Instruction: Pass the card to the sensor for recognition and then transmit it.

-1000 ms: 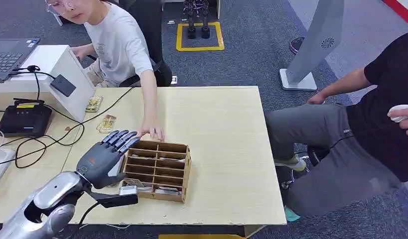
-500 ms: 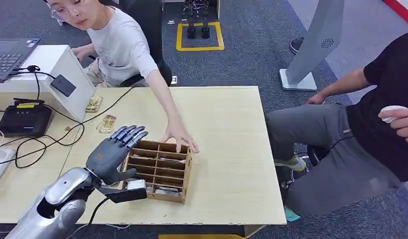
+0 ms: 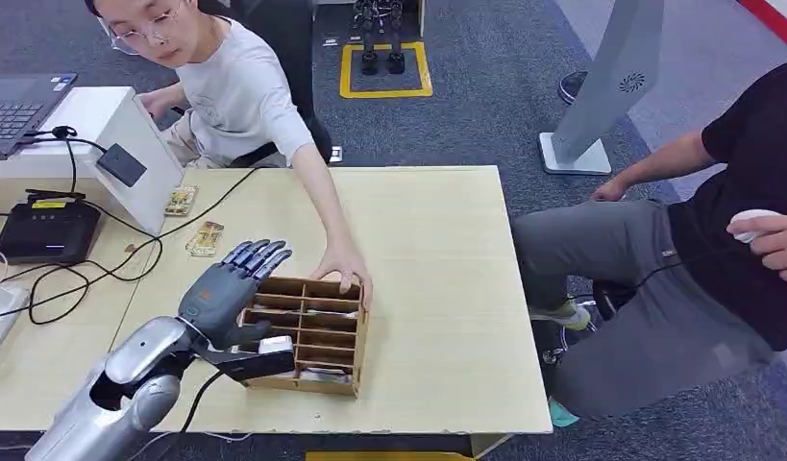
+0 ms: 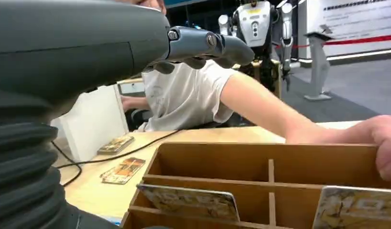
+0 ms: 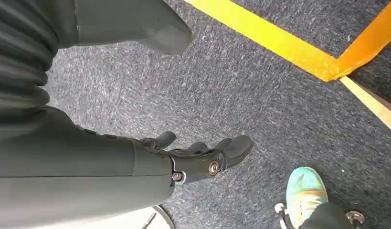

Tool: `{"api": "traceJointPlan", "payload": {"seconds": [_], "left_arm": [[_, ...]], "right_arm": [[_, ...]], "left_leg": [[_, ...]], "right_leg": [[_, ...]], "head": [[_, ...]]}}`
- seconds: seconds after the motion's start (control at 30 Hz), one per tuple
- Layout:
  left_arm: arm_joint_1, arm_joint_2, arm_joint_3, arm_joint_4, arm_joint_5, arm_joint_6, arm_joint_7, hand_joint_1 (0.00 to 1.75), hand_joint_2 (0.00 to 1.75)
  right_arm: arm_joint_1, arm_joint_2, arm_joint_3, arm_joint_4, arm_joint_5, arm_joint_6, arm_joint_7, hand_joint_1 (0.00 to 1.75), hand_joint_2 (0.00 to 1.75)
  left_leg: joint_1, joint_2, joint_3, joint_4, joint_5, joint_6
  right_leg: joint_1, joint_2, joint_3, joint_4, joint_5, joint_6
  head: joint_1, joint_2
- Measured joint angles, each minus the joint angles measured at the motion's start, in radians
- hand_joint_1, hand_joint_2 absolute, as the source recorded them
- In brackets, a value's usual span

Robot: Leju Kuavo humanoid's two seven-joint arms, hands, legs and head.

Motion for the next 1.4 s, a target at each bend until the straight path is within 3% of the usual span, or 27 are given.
{"api": "traceJointPlan", "payload": {"seconds": [0.4,0.43,0.47,0.7,1.27,1.3,1.4], "left_arm": [[-0.001,-0.003,-0.001,0.021,0.002,0.000,0.000,0.00,1.75],[-0.002,-0.003,-0.001,0.022,0.002,0.000,0.000,0.33,1.75],[-0.002,-0.003,-0.001,0.024,0.003,0.000,-0.002,1.75,1.75],[0.000,0.035,0.000,0.013,0.137,-0.024,-0.084,1.75,1.75],[0.011,0.084,0.000,-0.010,0.155,-0.037,-0.093,1.75,1.75],[0.013,0.086,0.000,-0.010,0.155,-0.035,-0.094,0.00,1.75],[0.018,0.090,0.001,-0.013,0.155,-0.025,-0.088,0.00,1.75]], "right_arm": [[0.000,0.000,0.000,0.000,0.012,-0.002,-0.003,0.00,1.75],[0.000,0.000,0.000,0.000,0.012,-0.002,-0.003,0.00,1.75],[0.000,0.000,0.000,0.000,0.013,-0.002,-0.003,0.00,1.75],[0.000,0.000,-0.005,0.000,0.015,-0.001,0.000,0.00,1.75],[0.000,0.000,-0.016,0.000,0.017,0.000,0.000,0.00,1.75],[0.000,0.000,-0.016,0.000,0.018,0.000,-0.002,0.00,1.75],[0.000,0.000,-0.017,0.000,0.018,-0.002,-0.003,0.00,1.75]], "left_leg": [[0.000,0.000,0.000,0.000,0.000,0.000],[0.000,0.000,0.000,0.000,0.000,0.000],[0.000,0.000,0.000,0.000,0.000,0.000],[0.000,0.000,0.000,0.000,0.000,0.000],[0.000,0.000,-0.001,0.000,0.000,0.000],[0.000,0.000,-0.001,0.000,0.000,0.000],[0.000,0.000,-0.001,0.000,0.000,0.000]], "right_leg": [[0.000,0.000,0.000,0.000,0.000,0.000],[0.000,0.000,0.000,0.000,0.000,0.000],[0.000,0.000,0.000,0.000,0.000,0.000],[0.000,0.000,0.000,0.000,0.000,0.000],[0.000,0.000,0.000,0.000,0.000,0.000],[0.000,0.000,0.000,0.000,0.000,0.000],[0.000,0.000,0.000,0.000,0.000,0.000]], "head": [[0.000,0.000],[0.000,0.000],[0.000,0.000],[0.000,0.000],[0.000,0.000],[0.000,0.000],[0.000,0.000]]}}
